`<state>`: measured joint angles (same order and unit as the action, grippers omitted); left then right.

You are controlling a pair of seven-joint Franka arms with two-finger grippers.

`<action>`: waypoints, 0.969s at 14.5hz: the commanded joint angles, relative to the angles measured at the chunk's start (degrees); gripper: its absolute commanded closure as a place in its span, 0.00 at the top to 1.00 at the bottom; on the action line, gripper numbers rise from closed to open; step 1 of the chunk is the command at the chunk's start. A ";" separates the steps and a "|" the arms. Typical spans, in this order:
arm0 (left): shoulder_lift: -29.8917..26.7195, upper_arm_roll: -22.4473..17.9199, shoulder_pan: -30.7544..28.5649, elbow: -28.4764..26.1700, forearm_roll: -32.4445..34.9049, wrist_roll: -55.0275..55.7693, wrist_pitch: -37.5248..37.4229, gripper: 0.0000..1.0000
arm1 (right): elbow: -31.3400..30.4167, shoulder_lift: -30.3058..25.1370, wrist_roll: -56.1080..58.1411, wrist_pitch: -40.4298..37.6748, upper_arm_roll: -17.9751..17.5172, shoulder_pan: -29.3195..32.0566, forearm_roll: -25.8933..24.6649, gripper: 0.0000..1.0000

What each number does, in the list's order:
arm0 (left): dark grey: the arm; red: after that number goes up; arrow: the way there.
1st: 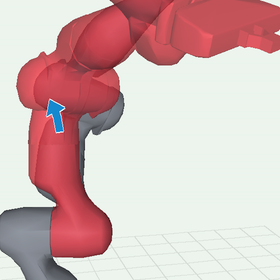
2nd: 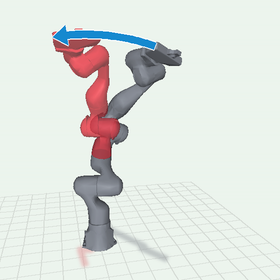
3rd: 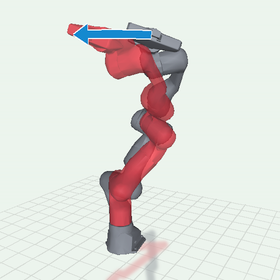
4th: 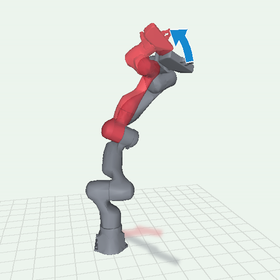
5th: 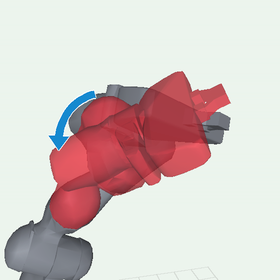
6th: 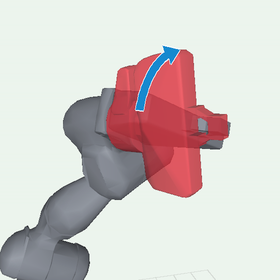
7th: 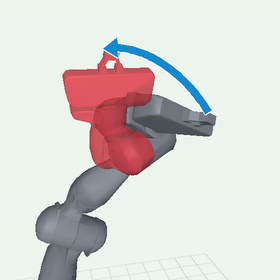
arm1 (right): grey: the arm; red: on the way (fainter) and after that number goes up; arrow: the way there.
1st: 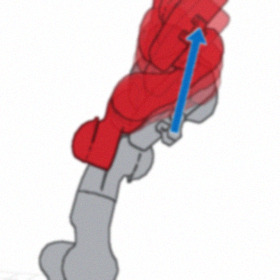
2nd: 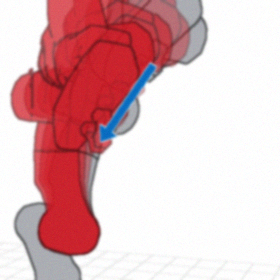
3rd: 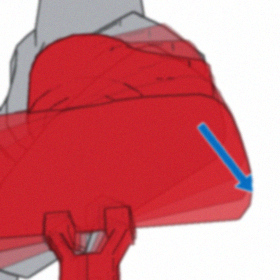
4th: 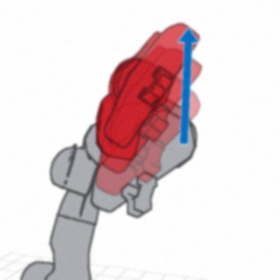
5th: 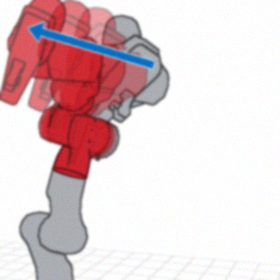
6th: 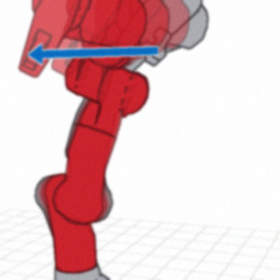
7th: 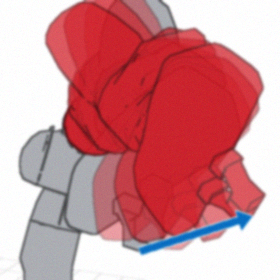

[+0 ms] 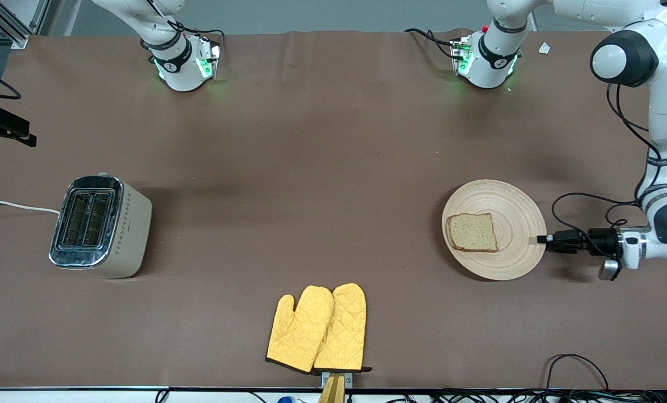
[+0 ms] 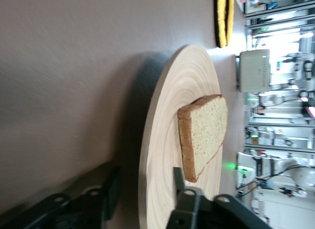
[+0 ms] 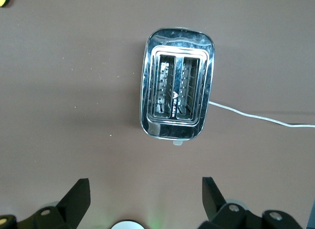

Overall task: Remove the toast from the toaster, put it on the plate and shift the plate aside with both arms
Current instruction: 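Open the left gripper and pull it back from the plate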

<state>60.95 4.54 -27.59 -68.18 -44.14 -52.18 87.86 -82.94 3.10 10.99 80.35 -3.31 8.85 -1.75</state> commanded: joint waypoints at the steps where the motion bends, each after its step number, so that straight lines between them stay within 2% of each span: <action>1: -3.62 -2.78 5.33 7.60 7.37 2.96 -1.90 1.00 | -0.30 -0.99 0.08 -0.90 -1.44 0.91 -1.06 1.00; 4: -10.38 -6.99 15.42 13.94 16.07 6.99 -1.55 1.00 | -0.56 -1.08 0.08 -1.69 -1.18 1.17 -0.98 1.00; 7: -19.08 -15.24 28.43 14.48 21.10 16.90 -1.64 1.00 | -0.47 -0.91 0.08 -1.51 -1.17 1.17 -0.98 1.00; 8: -22.24 -18.75 33.69 14.39 23.55 22.85 -1.99 1.00 | -0.56 -0.99 0.35 -2.12 -1.17 1.26 -0.98 1.00; 10: -27.70 -23.07 42.23 14.22 28.82 34.64 -3.47 1.00 | -1.17 -1.17 0.44 -2.83 -1.17 1.44 -0.98 1.00; 11: -29.81 -23.70 44.36 14.04 30.32 37.82 -4.88 1.00 | -1.09 -1.17 0.44 -2.66 -1.35 1.26 -0.98 1.00; 14: -37.20 -23.18 45.26 12.91 32.97 46.28 -9.97 1.00 | -1.00 -1.17 0.52 -2.83 -1.44 0.73 -0.98 1.00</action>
<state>28.77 -18.36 18.29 -51.96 -12.72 -9.05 80.27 -83.01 3.09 11.02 77.79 -3.97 9.21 -1.97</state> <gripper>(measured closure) 0.000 0.000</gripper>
